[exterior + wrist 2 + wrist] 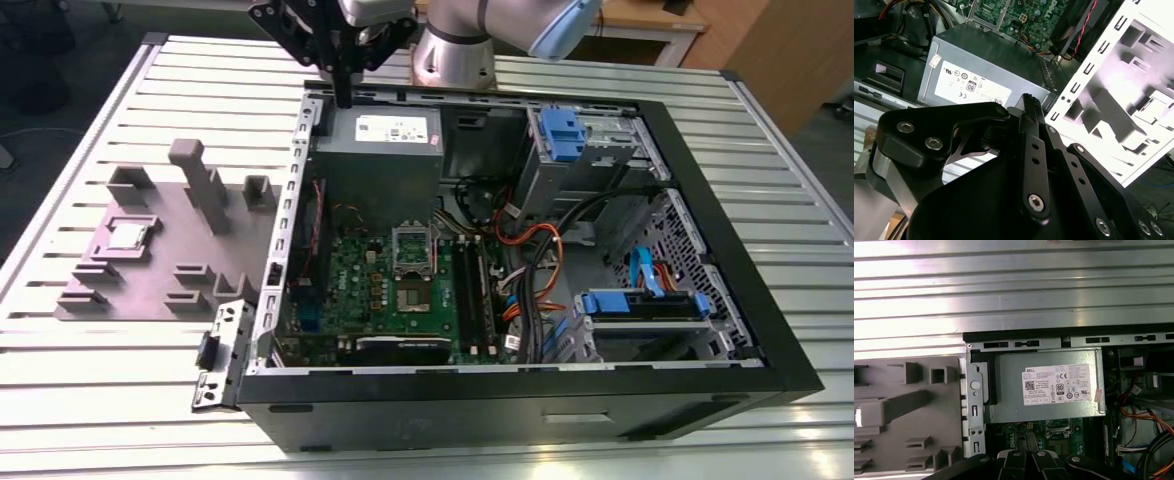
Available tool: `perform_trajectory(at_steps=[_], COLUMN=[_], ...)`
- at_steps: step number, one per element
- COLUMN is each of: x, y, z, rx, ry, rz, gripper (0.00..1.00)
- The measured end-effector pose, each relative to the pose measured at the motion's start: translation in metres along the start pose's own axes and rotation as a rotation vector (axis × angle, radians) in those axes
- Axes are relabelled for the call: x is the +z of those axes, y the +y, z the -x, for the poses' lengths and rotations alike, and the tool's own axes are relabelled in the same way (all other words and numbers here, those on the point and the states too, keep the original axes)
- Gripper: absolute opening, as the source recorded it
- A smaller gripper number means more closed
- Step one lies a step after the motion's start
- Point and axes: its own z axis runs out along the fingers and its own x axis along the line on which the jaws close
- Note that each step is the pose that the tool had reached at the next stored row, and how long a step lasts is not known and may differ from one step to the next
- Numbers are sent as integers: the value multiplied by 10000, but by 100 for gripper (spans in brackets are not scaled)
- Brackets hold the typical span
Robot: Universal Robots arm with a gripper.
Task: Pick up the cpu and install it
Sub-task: 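Reach for the cpu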
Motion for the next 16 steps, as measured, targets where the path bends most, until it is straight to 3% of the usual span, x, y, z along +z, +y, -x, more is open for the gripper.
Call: perform_trajectory(at_steps=[10,16], x=[-3,-3], y=[-8,-10], z=[-108,-134], rx=[0,-1], ry=[0,0], rz=[0,-1], gripper=[11,11])
